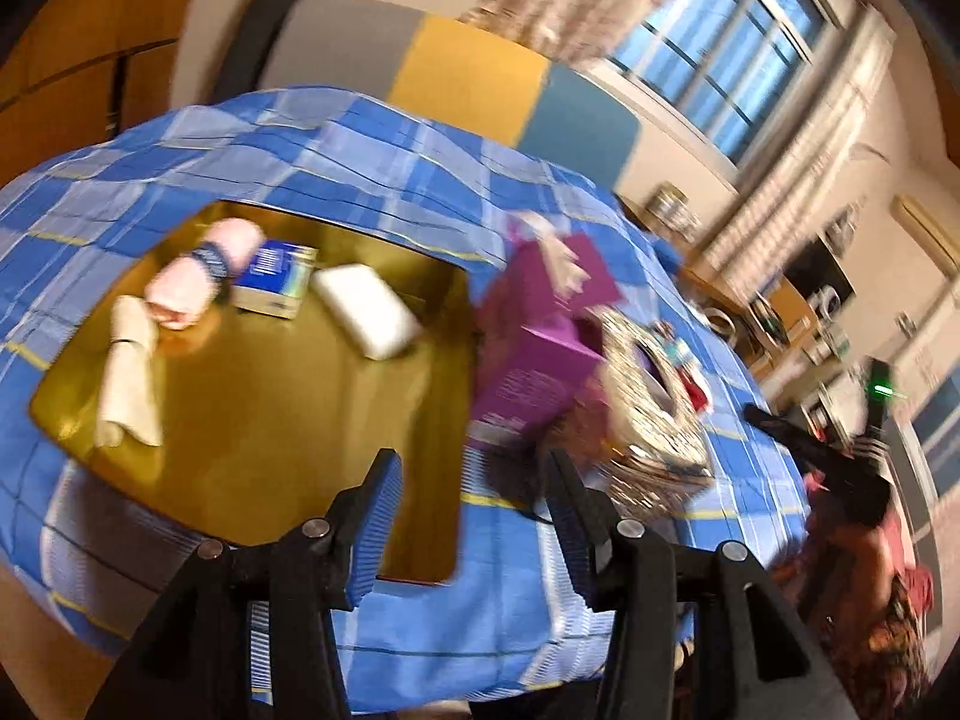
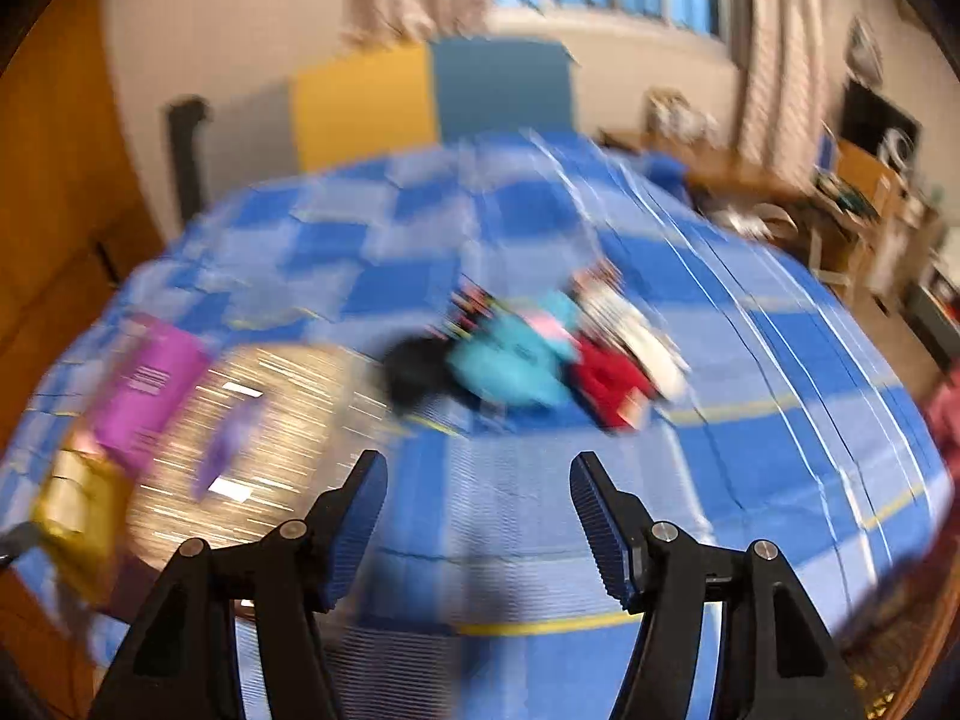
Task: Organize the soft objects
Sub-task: 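Move both tools back over the remaining plush toys on the bed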
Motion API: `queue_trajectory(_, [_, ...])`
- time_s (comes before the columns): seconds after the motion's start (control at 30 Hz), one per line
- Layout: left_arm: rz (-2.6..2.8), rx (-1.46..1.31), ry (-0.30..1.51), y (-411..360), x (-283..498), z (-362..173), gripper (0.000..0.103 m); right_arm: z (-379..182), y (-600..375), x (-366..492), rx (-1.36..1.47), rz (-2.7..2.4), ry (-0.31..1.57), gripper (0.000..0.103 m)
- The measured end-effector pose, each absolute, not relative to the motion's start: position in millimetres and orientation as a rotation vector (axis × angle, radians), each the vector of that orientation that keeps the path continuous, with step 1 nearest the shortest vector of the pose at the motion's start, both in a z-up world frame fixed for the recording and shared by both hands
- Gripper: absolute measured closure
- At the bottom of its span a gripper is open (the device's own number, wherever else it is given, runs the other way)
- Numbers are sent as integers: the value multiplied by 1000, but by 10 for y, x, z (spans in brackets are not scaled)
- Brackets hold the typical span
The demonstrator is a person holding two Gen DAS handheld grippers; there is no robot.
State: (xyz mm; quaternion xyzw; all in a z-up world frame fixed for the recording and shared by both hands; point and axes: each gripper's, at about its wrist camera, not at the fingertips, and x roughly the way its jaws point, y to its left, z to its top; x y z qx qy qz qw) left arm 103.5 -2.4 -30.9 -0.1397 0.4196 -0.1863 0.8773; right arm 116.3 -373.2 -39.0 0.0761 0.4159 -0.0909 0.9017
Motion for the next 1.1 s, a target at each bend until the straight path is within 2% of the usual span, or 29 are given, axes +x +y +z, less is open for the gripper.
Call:
queue_trajectory(0.23, [-521,-187,932,-569,952,-366,54,-972,-4441,1320,195,-247,1018,39])
queue_trajectory(0.5, [-595,-155,924,-893,878,-277,54,-966,-4720,1893,163,-214,956,39])
queue_trajectory(0.73, [-589,-141,937,-1020,915,-236,54,-1261,-4791,2447,91,-231,1053,40])
queue_trajectory(0.9, [-587,-150,948,-1069,952,-230,54,-1399,-4805,2513,67,-207,1092,56])
queue_trajectory(0.97, [-600,-159,952,-1112,969,-221,54,-1379,-4831,2500,80,-192,1080,68])
queue_trajectory(1.1, [-625,-151,952,-1250,992,-168,54,-1309,-4889,2410,105,-156,1084,71])
